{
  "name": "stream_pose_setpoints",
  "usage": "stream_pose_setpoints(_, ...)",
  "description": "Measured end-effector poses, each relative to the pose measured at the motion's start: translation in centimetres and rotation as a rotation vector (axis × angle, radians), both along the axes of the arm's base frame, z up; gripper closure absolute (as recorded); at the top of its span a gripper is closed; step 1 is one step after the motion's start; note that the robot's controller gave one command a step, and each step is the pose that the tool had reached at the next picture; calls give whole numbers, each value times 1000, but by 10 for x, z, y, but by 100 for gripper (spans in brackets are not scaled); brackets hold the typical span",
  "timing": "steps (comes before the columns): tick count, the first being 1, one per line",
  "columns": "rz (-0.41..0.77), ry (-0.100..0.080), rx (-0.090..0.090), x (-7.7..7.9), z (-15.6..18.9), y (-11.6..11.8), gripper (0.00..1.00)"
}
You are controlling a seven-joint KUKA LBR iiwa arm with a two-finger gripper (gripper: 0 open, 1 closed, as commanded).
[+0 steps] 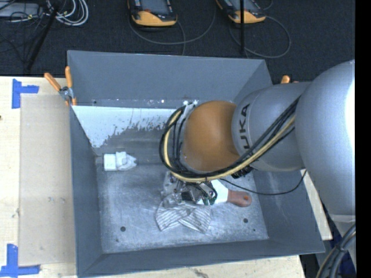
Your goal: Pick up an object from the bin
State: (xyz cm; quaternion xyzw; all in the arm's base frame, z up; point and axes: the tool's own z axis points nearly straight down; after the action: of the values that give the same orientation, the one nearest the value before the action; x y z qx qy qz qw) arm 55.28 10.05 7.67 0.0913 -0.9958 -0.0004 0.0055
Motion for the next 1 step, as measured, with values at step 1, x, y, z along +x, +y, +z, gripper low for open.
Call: stream_pose_setpoints(1, -1, 0, 0, 0, 0, 0, 100)
